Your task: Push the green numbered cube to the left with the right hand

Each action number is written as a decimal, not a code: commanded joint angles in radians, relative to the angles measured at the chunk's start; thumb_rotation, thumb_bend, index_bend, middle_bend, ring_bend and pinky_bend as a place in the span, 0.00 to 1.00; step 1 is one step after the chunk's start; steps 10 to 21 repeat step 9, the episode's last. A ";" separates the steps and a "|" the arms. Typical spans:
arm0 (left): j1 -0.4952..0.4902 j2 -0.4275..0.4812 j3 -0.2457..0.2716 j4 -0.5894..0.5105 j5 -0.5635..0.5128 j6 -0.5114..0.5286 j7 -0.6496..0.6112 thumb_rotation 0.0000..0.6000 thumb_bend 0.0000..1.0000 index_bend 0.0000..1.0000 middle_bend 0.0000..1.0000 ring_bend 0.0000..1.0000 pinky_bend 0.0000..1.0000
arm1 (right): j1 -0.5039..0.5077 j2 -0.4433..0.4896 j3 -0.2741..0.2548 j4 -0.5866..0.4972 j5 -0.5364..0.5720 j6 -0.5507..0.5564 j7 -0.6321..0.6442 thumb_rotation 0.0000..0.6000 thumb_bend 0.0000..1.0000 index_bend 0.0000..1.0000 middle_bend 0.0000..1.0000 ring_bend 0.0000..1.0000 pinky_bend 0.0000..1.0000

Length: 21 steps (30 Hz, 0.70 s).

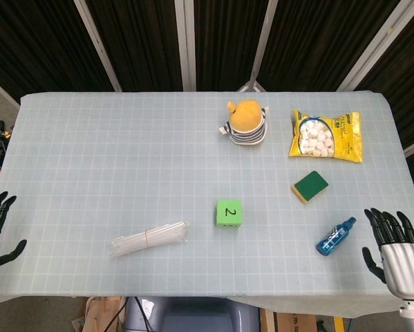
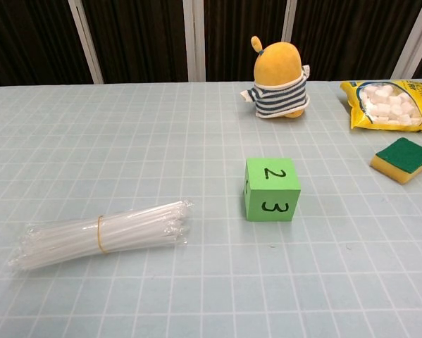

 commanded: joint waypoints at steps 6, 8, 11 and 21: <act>-0.006 -0.001 0.004 0.012 0.013 -0.007 -0.018 1.00 0.34 0.05 0.00 0.00 0.00 | -0.043 -0.020 0.048 0.011 -0.015 -0.048 -0.070 1.00 0.38 0.08 0.12 0.13 0.09; -0.010 -0.004 0.005 0.015 0.015 -0.012 -0.016 1.00 0.34 0.05 0.00 0.00 0.00 | -0.049 -0.025 0.063 0.017 -0.013 -0.050 -0.067 1.00 0.38 0.08 0.12 0.13 0.09; -0.011 -0.004 0.006 0.015 0.016 -0.015 -0.013 1.00 0.34 0.05 0.00 0.00 0.00 | -0.053 -0.027 0.072 0.021 -0.012 -0.049 -0.066 1.00 0.38 0.07 0.12 0.13 0.09; -0.011 -0.004 0.006 0.015 0.016 -0.015 -0.013 1.00 0.34 0.05 0.00 0.00 0.00 | -0.053 -0.027 0.072 0.021 -0.012 -0.049 -0.066 1.00 0.38 0.07 0.12 0.13 0.09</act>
